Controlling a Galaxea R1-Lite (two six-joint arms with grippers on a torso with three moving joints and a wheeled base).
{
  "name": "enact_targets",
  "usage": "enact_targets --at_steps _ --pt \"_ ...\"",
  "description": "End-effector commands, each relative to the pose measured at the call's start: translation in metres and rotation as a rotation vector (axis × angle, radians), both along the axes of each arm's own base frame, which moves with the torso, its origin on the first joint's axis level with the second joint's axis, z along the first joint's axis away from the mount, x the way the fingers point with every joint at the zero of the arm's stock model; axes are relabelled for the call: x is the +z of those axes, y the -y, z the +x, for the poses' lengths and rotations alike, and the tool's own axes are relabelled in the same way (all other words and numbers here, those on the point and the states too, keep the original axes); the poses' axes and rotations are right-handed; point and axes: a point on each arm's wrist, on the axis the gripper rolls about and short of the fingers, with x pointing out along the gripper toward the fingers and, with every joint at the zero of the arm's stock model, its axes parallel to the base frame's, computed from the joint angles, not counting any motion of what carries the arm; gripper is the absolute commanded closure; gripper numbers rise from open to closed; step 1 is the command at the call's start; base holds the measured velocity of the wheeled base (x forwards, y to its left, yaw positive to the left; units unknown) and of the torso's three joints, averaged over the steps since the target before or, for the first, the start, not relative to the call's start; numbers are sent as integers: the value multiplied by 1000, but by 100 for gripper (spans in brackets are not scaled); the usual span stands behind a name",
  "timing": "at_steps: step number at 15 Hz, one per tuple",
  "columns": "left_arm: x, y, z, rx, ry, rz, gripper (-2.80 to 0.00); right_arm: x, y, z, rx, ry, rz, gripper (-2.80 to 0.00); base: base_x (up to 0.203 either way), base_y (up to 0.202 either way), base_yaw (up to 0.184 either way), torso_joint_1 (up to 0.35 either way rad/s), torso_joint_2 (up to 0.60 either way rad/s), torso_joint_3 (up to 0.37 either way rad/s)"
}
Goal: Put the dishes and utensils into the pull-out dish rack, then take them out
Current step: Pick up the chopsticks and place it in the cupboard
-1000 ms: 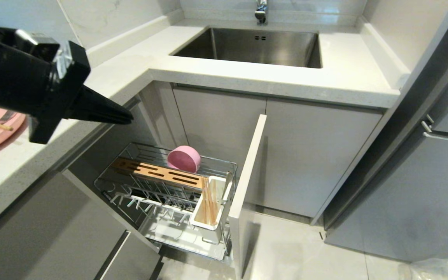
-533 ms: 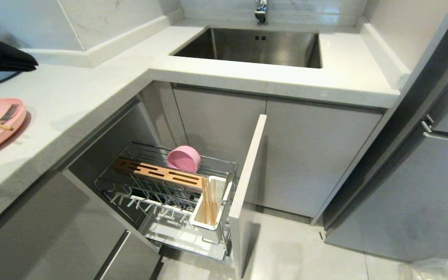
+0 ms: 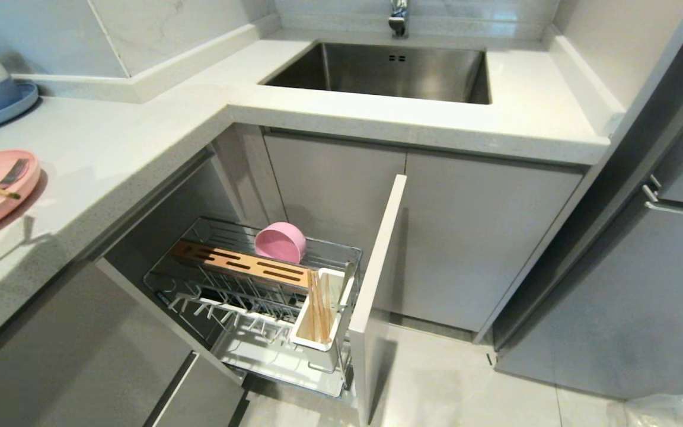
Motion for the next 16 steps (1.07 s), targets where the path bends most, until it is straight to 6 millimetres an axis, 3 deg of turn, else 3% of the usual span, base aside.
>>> enact_targets --at_steps 1,6,12,13,16 --pt "-12 -4 25 92 -66 28 0 0 0 0 0 -1 1 0 0 0 0 0 0 0" --pt "-26 -24 61 258 -101 62 0 0 0 0 0 -1 1 0 0 0 0 0 0 0" --pt "-35 -34 75 348 -146 96 0 0 0 0 0 -1 1 0 0 0 0 0 0 0" --pt "-37 -35 78 350 -155 96 -280 0 0 0 0 -1 1 0 0 0 0 0 0 0" --pt "-45 -36 88 347 -183 96 -280 0 0 0 0 -1 1 0 0 0 0 0 0 0"
